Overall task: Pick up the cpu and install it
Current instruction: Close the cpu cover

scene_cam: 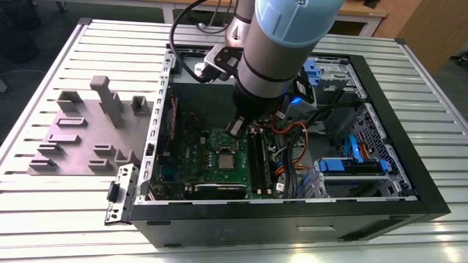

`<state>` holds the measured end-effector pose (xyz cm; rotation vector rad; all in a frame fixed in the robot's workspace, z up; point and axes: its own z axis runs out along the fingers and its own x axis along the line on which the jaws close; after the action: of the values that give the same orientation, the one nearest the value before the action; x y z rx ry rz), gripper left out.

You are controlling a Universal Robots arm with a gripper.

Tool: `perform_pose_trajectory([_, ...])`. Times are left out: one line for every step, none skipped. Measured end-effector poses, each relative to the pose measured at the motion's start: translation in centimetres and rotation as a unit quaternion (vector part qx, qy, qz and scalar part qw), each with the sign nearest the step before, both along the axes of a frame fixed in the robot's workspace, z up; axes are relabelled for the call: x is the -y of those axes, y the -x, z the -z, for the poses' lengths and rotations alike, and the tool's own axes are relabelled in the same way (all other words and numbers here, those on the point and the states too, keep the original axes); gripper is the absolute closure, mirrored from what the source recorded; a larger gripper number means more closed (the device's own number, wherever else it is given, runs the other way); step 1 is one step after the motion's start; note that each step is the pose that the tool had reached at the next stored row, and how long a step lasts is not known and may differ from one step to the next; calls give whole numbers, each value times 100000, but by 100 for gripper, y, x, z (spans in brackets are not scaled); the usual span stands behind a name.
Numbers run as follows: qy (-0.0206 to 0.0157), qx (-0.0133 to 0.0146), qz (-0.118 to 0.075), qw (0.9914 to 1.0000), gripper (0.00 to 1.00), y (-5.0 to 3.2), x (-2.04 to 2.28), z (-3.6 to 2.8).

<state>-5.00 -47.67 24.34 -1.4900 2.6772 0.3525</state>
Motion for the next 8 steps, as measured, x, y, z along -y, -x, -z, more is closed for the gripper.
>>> perform_pose_trajectory([1, -1, 0, 100000, 89, 0, 6, 0])
perform_pose_trajectory([1, -1, 0, 100000, 89, 0, 10, 0])
perform_pose_trajectory([-1, 1, 2, 100000, 89, 0, 11, 0])
perform_pose_trajectory([2, -1, -1, 100000, 89, 0, 18, 0])
perform_pose_trajectory([-5, 1, -2, 100000, 89, 0, 36, 0])
perform_pose_trajectory([-2, 2, -3, 100000, 89, 0, 38, 0])
perform_pose_trajectory([-1, 1, -2, 100000, 89, 0, 39, 0])
perform_pose_trajectory([6, 0, -3, 100000, 89, 0, 42, 0])
